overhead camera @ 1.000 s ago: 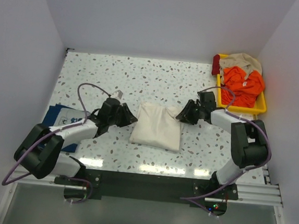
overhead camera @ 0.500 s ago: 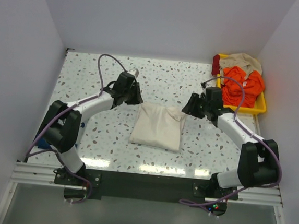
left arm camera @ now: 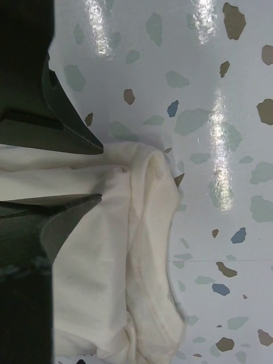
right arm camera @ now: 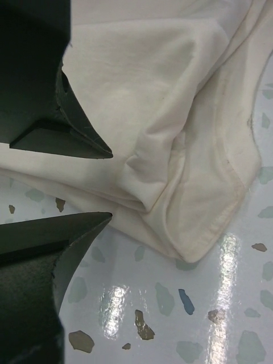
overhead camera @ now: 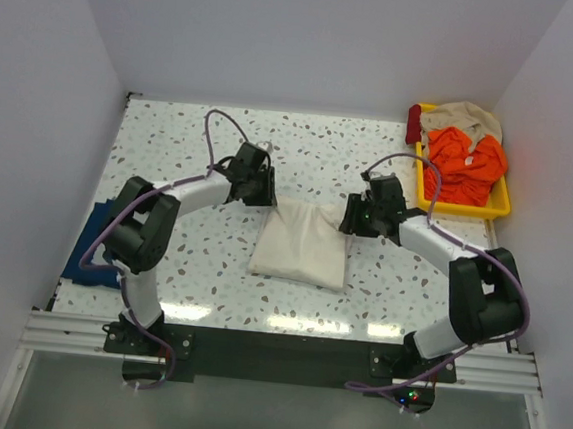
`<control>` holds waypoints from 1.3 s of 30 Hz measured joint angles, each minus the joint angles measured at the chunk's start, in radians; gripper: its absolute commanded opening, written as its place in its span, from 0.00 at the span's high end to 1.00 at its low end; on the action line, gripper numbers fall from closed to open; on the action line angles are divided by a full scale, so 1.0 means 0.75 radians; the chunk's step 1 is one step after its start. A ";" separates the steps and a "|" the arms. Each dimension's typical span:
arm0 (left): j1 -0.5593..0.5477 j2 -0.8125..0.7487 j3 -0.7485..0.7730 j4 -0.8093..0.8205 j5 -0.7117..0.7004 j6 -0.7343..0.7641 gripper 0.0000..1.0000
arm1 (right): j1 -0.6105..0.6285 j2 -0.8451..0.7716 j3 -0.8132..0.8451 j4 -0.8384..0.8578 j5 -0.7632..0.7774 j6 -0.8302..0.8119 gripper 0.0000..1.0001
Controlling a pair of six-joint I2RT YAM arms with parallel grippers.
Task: Fold and stack the t-shirts
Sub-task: Fold the tshirt
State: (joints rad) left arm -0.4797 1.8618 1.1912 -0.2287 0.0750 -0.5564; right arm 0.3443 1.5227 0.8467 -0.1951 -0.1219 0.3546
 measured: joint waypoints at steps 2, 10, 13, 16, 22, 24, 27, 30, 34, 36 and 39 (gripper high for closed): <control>0.000 0.019 0.009 0.007 0.004 -0.001 0.62 | 0.010 0.023 0.000 0.000 0.010 -0.001 0.53; 0.000 0.076 0.040 0.019 0.034 -0.008 0.64 | 0.014 0.057 0.005 0.014 0.037 0.005 0.53; 0.000 0.079 0.041 0.036 0.043 -0.011 0.66 | 0.014 0.095 0.019 0.022 0.036 0.017 0.54; 0.000 0.084 0.052 0.042 0.049 -0.012 0.67 | 0.015 0.129 0.034 0.036 0.034 0.044 0.56; 0.000 0.111 0.083 0.054 0.066 -0.012 0.73 | 0.015 0.149 0.048 0.055 0.033 0.091 0.69; 0.000 0.118 0.085 0.056 0.069 -0.013 0.80 | 0.015 0.149 0.053 0.064 0.034 0.107 0.78; 0.000 0.119 0.085 0.056 0.070 -0.015 0.89 | 0.015 0.149 0.060 0.071 0.036 0.130 0.89; 0.000 0.119 0.085 0.056 0.070 -0.016 0.96 | 0.015 0.149 0.069 0.066 0.044 0.146 0.95; 0.000 0.094 0.085 0.051 0.069 -0.016 1.00 | 0.015 0.125 0.075 0.028 0.077 0.164 0.97; 0.001 0.054 0.081 0.045 0.067 -0.016 1.00 | 0.015 0.081 0.075 -0.004 0.095 0.168 0.97; 0.003 -0.038 0.064 0.038 0.053 -0.017 1.00 | 0.015 -0.007 0.082 -0.053 0.112 0.175 0.97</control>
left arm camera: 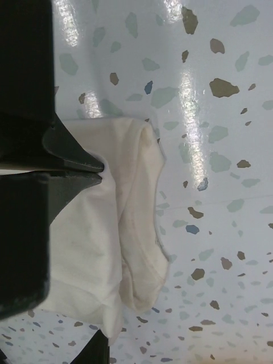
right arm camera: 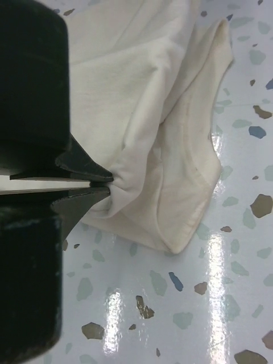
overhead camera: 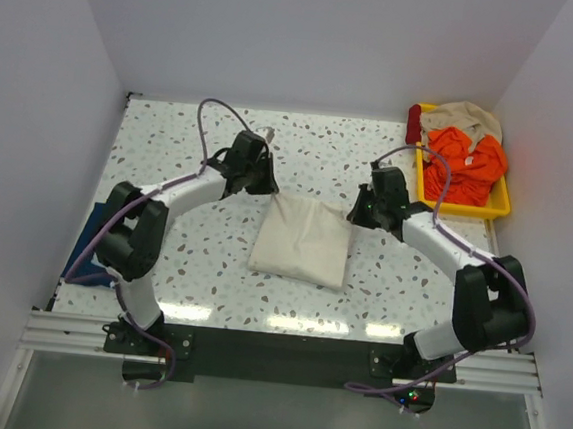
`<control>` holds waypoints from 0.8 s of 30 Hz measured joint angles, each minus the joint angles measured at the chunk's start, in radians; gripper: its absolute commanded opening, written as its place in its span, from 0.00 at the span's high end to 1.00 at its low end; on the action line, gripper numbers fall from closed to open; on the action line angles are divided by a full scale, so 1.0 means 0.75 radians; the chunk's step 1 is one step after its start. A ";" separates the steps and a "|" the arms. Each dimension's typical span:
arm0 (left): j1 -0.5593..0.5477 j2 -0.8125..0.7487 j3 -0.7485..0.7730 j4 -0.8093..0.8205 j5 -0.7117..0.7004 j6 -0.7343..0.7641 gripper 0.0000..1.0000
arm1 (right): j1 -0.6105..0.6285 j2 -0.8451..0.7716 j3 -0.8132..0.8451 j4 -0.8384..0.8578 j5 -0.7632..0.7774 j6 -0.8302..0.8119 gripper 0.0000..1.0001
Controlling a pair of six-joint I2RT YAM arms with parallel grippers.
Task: Fold and stack the t-shirts
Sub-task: Fold the tshirt
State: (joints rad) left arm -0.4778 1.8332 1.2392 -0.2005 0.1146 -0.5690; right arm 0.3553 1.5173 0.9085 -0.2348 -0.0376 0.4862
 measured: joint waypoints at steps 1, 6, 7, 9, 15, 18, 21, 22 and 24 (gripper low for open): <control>0.002 -0.035 -0.009 0.001 -0.008 -0.005 1.00 | -0.001 -0.029 0.005 -0.016 0.005 0.002 0.97; 0.036 -0.134 -0.021 0.002 -0.025 -0.022 1.00 | -0.002 -0.085 0.063 -0.072 0.063 -0.001 0.97; 0.045 -0.132 -0.021 0.003 -0.024 -0.025 1.00 | -0.004 -0.070 0.084 -0.080 0.067 -0.004 0.97; 0.070 -0.111 -0.021 0.003 -0.024 -0.030 1.00 | -0.010 -0.019 0.129 -0.079 0.070 -0.011 0.97; 0.122 0.092 0.054 0.063 0.043 -0.030 0.91 | -0.102 0.249 0.261 -0.048 0.016 -0.019 0.91; 0.147 0.174 0.082 0.115 0.091 -0.027 0.56 | -0.159 0.378 0.325 -0.047 -0.023 -0.014 0.64; 0.187 0.197 0.126 0.116 0.115 -0.024 0.40 | -0.205 0.457 0.404 -0.075 -0.034 -0.024 0.47; 0.203 0.193 0.143 0.118 0.117 -0.022 0.40 | -0.215 0.460 0.419 -0.078 -0.035 -0.028 0.46; 0.229 0.165 0.163 0.126 0.112 -0.022 0.46 | -0.227 0.435 0.427 -0.085 -0.033 -0.030 0.46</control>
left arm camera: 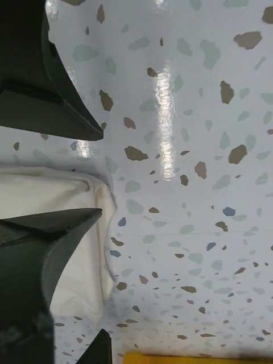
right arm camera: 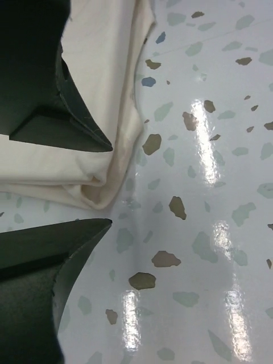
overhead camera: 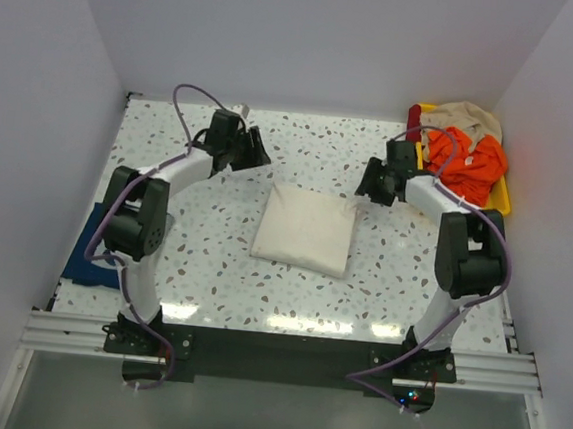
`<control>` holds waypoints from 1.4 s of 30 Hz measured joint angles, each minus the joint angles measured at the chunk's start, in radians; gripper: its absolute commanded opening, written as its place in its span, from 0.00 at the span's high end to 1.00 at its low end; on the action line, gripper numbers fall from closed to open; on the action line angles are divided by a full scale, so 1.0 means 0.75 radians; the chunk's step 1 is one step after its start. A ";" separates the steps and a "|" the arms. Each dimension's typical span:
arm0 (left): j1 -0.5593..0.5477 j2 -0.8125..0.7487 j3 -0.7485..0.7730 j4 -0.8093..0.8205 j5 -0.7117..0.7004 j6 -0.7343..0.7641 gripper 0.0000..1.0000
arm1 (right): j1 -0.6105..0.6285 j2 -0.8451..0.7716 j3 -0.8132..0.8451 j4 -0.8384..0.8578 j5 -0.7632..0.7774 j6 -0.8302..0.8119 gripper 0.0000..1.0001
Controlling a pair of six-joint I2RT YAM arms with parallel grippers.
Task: Fold and stack the t-shirts
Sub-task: Fold the tshirt
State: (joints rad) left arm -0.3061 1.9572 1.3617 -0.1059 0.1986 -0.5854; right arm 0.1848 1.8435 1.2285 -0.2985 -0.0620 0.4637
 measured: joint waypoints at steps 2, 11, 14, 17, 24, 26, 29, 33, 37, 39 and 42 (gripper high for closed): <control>0.016 -0.058 -0.001 -0.010 -0.015 -0.002 0.54 | 0.001 -0.051 -0.001 -0.022 0.002 0.001 0.49; -0.198 -0.380 -0.202 0.050 -0.027 -0.069 1.00 | 0.181 -0.333 -0.117 0.025 -0.033 0.080 0.66; -0.302 -0.383 -0.306 0.122 0.036 -0.108 1.00 | 0.228 -0.327 -0.191 0.062 -0.076 0.099 0.66; -0.390 -0.381 -0.450 0.196 0.112 -0.143 1.00 | 0.219 -0.314 -0.290 0.063 -0.081 0.107 0.67; -0.566 -0.297 -0.708 0.412 0.230 -0.222 1.00 | 0.160 -0.182 -0.379 0.101 -0.107 0.123 0.69; -0.594 -0.267 -0.740 0.436 0.225 -0.244 1.00 | 0.153 -0.181 -0.379 0.114 -0.114 0.125 0.69; -0.628 -0.251 -0.754 0.453 0.194 -0.274 1.00 | 0.153 -0.180 -0.378 0.115 -0.117 0.123 0.69; -0.665 -0.252 -0.754 0.468 0.148 -0.301 0.98 | 0.153 -0.170 -0.339 0.081 -0.116 0.102 0.68; -0.678 -0.263 -0.740 0.450 0.125 -0.313 0.94 | 0.154 -0.172 -0.262 0.014 -0.117 0.075 0.64; -0.678 -0.281 -0.706 0.405 0.107 -0.312 0.88 | 0.159 -0.188 -0.226 -0.019 -0.119 0.065 0.64; -0.667 -0.350 -0.650 0.333 0.054 -0.311 0.84 | 0.176 -0.287 -0.230 -0.055 -0.127 0.065 0.64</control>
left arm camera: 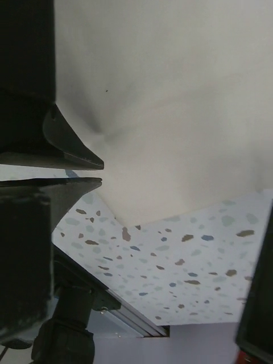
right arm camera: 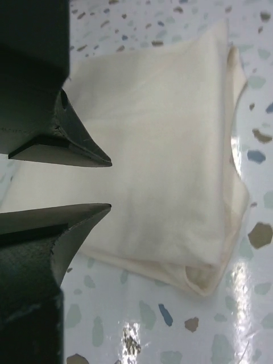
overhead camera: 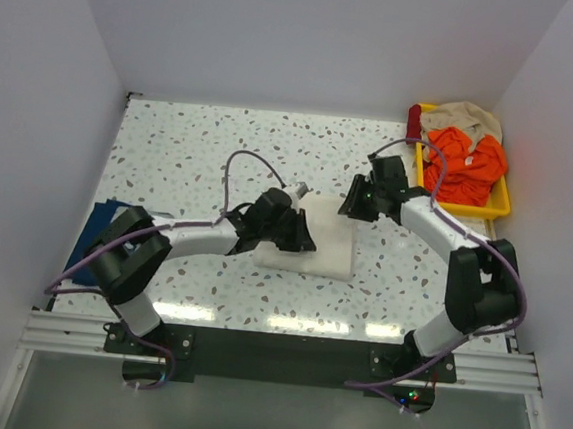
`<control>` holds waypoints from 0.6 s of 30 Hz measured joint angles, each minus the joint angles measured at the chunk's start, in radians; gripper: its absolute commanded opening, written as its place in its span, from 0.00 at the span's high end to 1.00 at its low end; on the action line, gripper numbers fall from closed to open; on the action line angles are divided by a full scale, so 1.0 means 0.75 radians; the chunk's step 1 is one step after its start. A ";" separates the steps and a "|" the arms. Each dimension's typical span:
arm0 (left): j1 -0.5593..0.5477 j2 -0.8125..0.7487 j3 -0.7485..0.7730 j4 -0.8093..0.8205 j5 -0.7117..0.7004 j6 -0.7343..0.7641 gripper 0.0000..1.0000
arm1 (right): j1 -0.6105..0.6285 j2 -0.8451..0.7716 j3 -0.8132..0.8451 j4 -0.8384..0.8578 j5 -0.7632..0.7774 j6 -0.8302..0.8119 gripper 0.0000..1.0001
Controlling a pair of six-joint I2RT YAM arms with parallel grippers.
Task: Fold and stack the t-shirts
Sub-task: Fold the tshirt
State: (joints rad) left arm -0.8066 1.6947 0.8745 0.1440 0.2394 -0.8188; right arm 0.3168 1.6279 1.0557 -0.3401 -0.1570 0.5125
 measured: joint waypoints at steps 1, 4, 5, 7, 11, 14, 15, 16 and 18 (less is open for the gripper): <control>0.009 -0.039 0.012 -0.021 -0.018 -0.001 0.82 | 0.009 -0.050 -0.015 0.003 -0.013 0.005 0.64; 0.076 -0.166 0.023 -0.069 -0.069 0.001 0.75 | 0.043 -0.204 -0.104 0.031 -0.062 0.022 0.65; 0.113 -0.209 0.023 -0.083 -0.083 0.001 0.75 | 0.056 -0.250 -0.143 0.040 -0.082 0.032 0.66; 0.193 -0.263 0.023 -0.094 -0.095 0.005 0.73 | 0.086 -0.309 -0.230 0.067 -0.127 0.056 0.67; 0.323 -0.271 0.022 -0.127 -0.092 0.037 0.64 | 0.129 -0.346 -0.420 0.104 -0.170 0.094 0.70; 0.365 -0.258 0.013 -0.159 -0.073 0.061 0.59 | 0.133 -0.339 -0.523 0.094 -0.170 0.101 0.74; 0.378 -0.254 0.008 -0.163 -0.057 0.067 0.57 | 0.133 -0.335 -0.542 0.093 -0.166 0.104 0.76; 0.388 -0.249 0.002 -0.164 -0.042 0.073 0.54 | 0.133 -0.330 -0.552 0.090 -0.162 0.104 0.77; 0.410 -0.238 -0.015 -0.166 -0.012 0.089 0.45 | 0.133 -0.324 -0.561 0.089 -0.152 0.105 0.77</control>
State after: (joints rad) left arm -0.4988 1.5162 0.8635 0.0193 0.2306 -0.7525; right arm 0.4168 1.3849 0.6353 -0.2733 -0.2710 0.5915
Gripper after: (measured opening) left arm 0.492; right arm 0.234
